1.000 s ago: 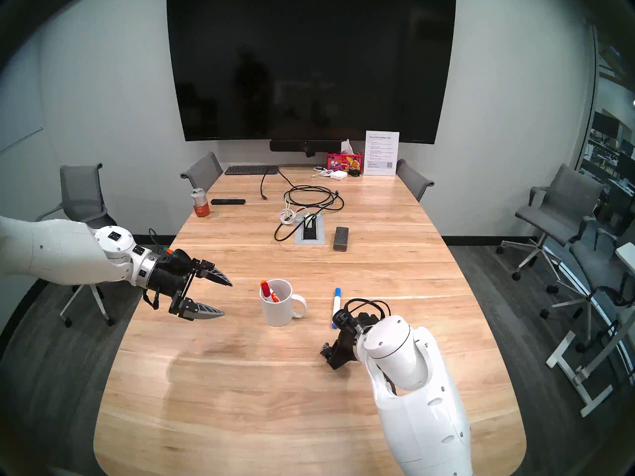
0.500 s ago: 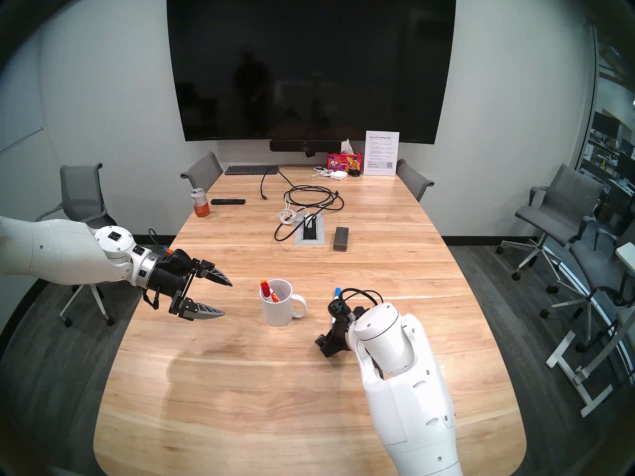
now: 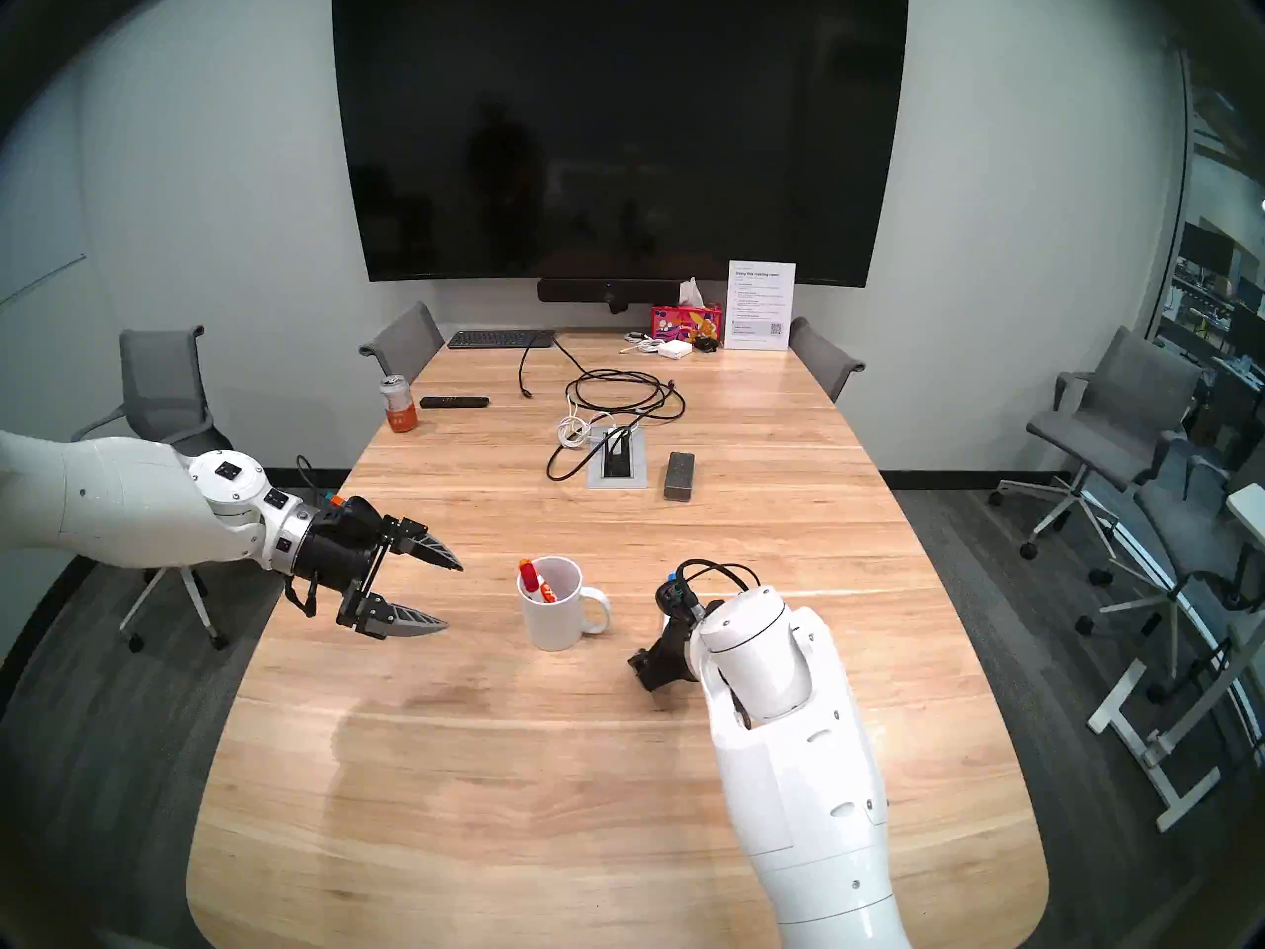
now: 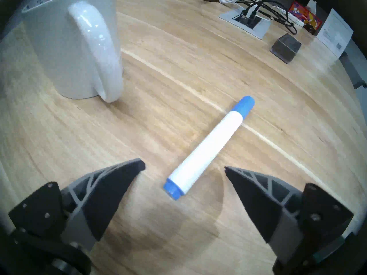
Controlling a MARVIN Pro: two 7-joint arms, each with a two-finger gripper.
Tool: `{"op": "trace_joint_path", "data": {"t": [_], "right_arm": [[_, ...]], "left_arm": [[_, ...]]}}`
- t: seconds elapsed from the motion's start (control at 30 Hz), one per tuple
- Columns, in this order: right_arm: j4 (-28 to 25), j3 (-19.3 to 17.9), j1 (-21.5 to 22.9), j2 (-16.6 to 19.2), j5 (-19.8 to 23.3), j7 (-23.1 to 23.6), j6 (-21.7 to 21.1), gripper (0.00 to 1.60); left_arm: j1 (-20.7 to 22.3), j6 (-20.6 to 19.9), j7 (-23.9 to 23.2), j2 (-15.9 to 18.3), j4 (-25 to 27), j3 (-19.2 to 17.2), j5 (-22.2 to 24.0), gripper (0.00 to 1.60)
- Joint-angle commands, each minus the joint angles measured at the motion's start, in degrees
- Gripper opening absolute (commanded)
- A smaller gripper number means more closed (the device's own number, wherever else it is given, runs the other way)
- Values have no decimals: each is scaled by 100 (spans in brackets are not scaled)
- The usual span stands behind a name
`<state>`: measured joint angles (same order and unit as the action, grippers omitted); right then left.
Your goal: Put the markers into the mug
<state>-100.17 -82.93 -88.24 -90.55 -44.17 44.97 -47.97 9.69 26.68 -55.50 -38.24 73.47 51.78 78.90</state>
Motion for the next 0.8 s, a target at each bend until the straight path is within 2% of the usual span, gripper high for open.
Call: {"op": "trace_joint_path", "data": {"t": [0.0, 0.43, 0.77], "right_arm": [[577, -124, 286, -151, -27, -212, -55, 160], [1257, -354, 769, -342, -32, -467, -4, 160], [1921, -512, 1058, -478, 10, -743, 250, 160]], "left_arm": [[103, 14, 9, -12, -11, -66, 3, 160], [102, 14, 9, -13, -11, -66, 3, 160], [100, 15, 8, -13, -13, -66, 5, 160]]}}
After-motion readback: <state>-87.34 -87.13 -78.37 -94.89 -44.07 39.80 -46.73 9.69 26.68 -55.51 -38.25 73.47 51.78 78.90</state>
